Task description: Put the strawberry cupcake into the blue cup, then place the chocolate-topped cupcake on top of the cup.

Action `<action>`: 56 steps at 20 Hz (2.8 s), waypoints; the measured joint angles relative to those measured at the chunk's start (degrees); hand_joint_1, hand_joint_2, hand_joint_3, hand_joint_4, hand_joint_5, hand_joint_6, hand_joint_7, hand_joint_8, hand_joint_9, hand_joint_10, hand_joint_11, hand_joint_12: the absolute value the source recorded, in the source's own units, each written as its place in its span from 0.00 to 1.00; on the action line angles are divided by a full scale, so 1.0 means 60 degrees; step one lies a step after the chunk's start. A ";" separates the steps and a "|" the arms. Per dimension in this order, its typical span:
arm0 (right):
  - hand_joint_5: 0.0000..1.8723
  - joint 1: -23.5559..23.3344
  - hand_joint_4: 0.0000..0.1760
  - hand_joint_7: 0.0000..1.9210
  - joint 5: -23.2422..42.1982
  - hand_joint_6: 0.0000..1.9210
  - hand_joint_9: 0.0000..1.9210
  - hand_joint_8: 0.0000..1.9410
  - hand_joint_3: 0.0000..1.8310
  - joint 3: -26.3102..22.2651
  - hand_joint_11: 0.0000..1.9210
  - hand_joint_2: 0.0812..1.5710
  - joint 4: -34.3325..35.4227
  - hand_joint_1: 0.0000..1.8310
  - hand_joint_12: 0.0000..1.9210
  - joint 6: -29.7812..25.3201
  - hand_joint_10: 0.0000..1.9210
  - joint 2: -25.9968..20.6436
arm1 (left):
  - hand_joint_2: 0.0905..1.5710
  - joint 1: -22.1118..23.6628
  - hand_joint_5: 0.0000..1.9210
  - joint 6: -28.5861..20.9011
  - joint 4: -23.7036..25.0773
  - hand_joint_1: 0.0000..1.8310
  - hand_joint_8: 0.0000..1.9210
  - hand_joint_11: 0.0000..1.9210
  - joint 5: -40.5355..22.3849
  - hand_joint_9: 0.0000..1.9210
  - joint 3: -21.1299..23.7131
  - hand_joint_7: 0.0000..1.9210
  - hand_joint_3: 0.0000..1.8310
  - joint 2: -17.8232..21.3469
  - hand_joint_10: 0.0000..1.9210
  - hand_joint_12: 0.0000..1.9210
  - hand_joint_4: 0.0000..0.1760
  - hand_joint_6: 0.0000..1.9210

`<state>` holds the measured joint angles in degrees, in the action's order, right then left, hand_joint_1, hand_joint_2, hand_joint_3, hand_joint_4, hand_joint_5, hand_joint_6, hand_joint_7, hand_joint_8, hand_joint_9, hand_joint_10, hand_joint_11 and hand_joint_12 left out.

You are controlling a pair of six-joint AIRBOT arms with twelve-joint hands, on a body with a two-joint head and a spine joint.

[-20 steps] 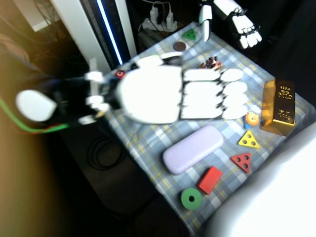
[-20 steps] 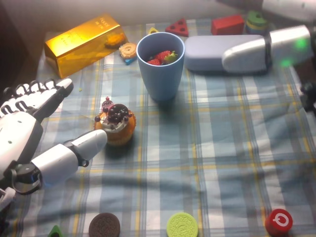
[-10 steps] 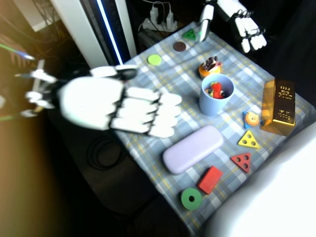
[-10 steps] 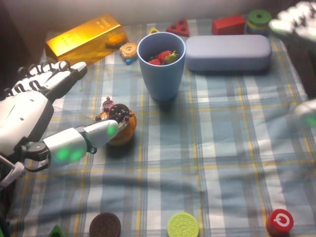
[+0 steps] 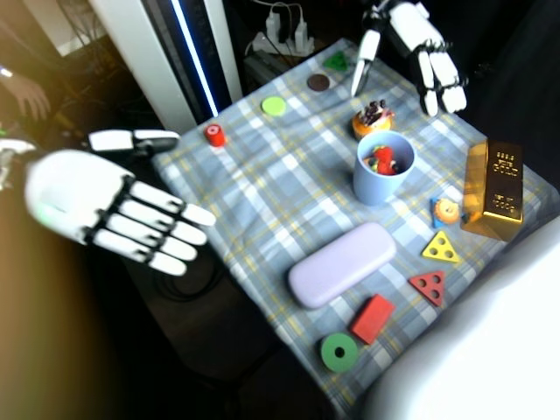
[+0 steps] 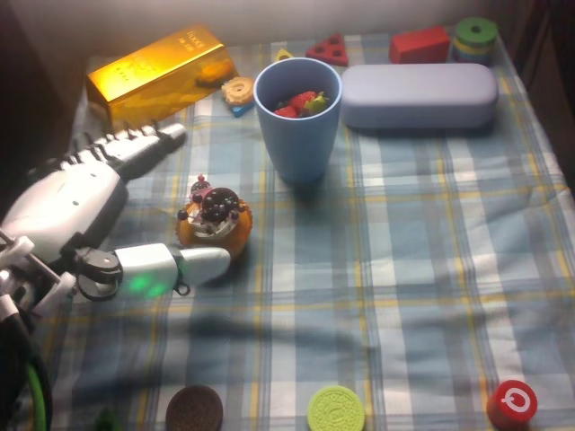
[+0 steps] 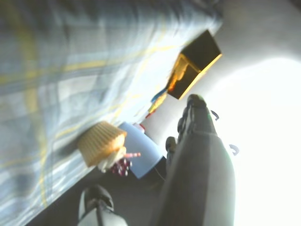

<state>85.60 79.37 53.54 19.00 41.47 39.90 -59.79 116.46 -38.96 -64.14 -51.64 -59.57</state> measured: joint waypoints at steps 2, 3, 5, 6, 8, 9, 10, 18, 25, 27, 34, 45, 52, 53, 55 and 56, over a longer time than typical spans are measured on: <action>0.00 0.0525 0.00 0.00 0.0761 0.00 0.00 0.00 0.01 -0.0262 0.00 0.55 0.0688 0.00 0.00 0.0000 0.00 -0.0146 | 0.42 0.0233 0.17 0.0000 -0.0058 0.42 0.00 0.07 0.0375 0.08 -0.0237 0.11 0.00 -0.0222 0.00 0.03 0.63 0.00; 0.00 0.0623 0.00 0.00 0.1107 0.00 0.00 0.00 0.01 -0.0299 0.00 0.57 0.0707 0.00 0.00 0.0000 0.00 -0.0182 | 0.42 0.0288 0.18 -0.0004 0.0040 0.42 0.00 0.08 0.0401 0.08 -0.0302 0.11 0.00 -0.0277 0.00 0.03 0.61 0.01; 0.00 0.0656 0.00 0.00 0.1377 0.00 0.00 0.00 0.00 -0.0357 0.00 0.55 0.0503 0.00 0.00 0.0000 0.00 -0.0175 | 0.43 0.0284 0.18 -0.0033 -0.0015 0.44 0.00 0.07 0.0568 0.07 -0.0382 0.09 0.00 -0.0364 0.00 0.03 0.84 0.01; 0.00 0.0656 0.00 0.00 0.1370 0.00 0.00 0.00 0.01 -0.0361 0.00 0.56 0.0452 0.00 0.00 0.0000 0.00 -0.0164 | 0.43 0.0284 0.19 -0.0029 -0.0157 0.42 0.00 0.07 0.0637 0.07 -0.0430 0.09 0.00 -0.0401 0.00 0.03 0.87 0.01; 0.00 0.0656 0.00 0.00 0.1377 0.00 0.00 0.00 0.00 -0.0364 0.00 0.56 0.0525 0.00 0.00 0.0000 0.00 -0.0164 | 0.43 0.0284 0.21 -0.0029 -0.0255 0.42 0.00 0.06 0.0696 0.07 -0.0495 0.09 0.00 -0.0412 0.00 0.03 0.80 0.01; 0.00 0.0656 0.00 0.00 0.1377 0.00 0.00 0.00 0.01 -0.0364 0.00 0.56 0.0572 0.00 0.00 0.0000 0.00 -0.0164 | 0.43 0.0284 0.23 -0.0033 -0.0255 0.43 0.00 0.06 0.0692 0.07 -0.0532 0.09 0.00 -0.0430 0.00 0.03 0.77 0.01; 0.00 0.0656 0.00 0.00 0.1377 0.00 0.00 0.00 0.00 -0.0368 0.00 0.55 0.0572 0.00 0.00 0.0000 0.00 -0.0164 | 0.43 0.0284 0.25 -0.0025 -0.0288 0.45 0.00 0.06 0.0714 0.06 -0.0561 0.09 0.00 -0.0481 0.00 0.02 0.72 0.01; 0.00 0.0656 0.00 0.00 0.1381 0.00 0.00 0.00 0.00 -0.0364 0.00 0.53 0.0568 0.00 0.00 0.0000 0.00 -0.0098 | 0.44 0.0284 0.38 -0.0029 -0.0565 0.47 0.00 0.05 0.0962 0.08 -0.0860 0.10 0.00 -0.0674 0.00 0.02 0.67 0.01; 0.00 0.0663 0.00 0.00 0.1381 0.00 0.00 0.00 0.00 -0.0368 0.00 0.54 0.0579 0.00 0.00 0.0000 0.00 -0.0055 | 0.52 0.0386 0.53 -0.0106 -0.0503 0.53 0.00 0.07 0.0933 0.11 -0.0958 0.16 0.00 -0.0805 0.00 0.02 0.66 0.01; 0.00 0.0663 0.00 0.00 0.1370 0.00 0.00 0.00 0.00 -0.0364 0.00 0.54 0.0616 0.00 0.00 0.0000 0.00 -0.0036 | 0.58 0.0386 0.65 -0.0106 -0.0510 0.59 0.00 0.08 0.0896 0.13 -0.0958 0.19 0.01 -0.0805 0.00 0.01 0.95 0.17; 0.00 0.0772 0.00 0.00 0.1395 0.00 0.00 0.00 0.01 -0.0368 0.00 0.57 0.0678 0.00 0.00 0.0000 0.00 0.0033 | 0.62 0.0455 0.63 -0.0058 -0.0317 0.59 0.00 0.12 0.0834 0.16 -0.0780 0.23 0.00 -0.0736 0.00 0.02 1.00 0.31; 0.00 0.0776 0.00 0.00 0.1362 0.00 0.00 0.00 0.00 -0.0433 0.00 0.57 0.0721 0.00 0.00 0.0000 0.00 0.0040 | 0.67 0.1024 0.54 -0.0022 0.0856 0.57 0.00 0.09 -0.0291 0.13 0.0313 0.21 0.00 0.0444 0.01 0.01 1.00 0.46; 0.00 0.0776 0.00 0.00 0.1333 0.00 0.00 0.00 0.00 -0.0433 0.00 0.55 0.0736 0.00 0.00 0.0000 0.00 0.0135 | 0.64 0.1887 0.59 -0.0018 0.1071 0.58 0.00 0.06 -0.0514 0.13 -0.0087 0.22 0.00 0.0488 0.00 0.03 1.00 0.38; 0.00 0.0776 0.00 0.00 0.1330 0.00 0.00 0.00 0.00 -0.0437 0.00 0.55 0.0739 0.00 0.00 0.0000 0.00 0.0160 | 0.64 0.2167 0.60 -0.0015 0.1155 0.59 0.00 0.05 -0.0444 0.13 -0.0306 0.23 0.00 0.0306 0.00 0.05 1.00 0.36; 0.00 0.0780 0.00 0.01 0.1315 0.00 0.00 0.00 0.00 -0.0437 0.00 0.55 0.0729 0.00 0.00 0.0000 0.00 0.0160 | 0.63 0.2404 0.60 -0.0022 0.1348 0.59 0.00 0.01 -0.0200 0.12 -0.0466 0.23 0.00 0.0146 0.00 0.03 1.00 0.35; 0.00 0.0780 0.00 0.01 0.1308 0.00 0.00 0.00 0.00 -0.0433 0.00 0.56 0.0758 0.00 0.00 0.0000 0.00 0.0160 | 0.64 0.2608 0.59 -0.0018 0.1504 0.58 0.00 0.01 0.0055 0.12 -0.0608 0.22 0.00 0.0018 0.00 0.04 1.00 0.37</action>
<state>90.28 87.22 50.94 23.55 41.47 40.86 -44.14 116.36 -29.93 -63.81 -55.29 -59.46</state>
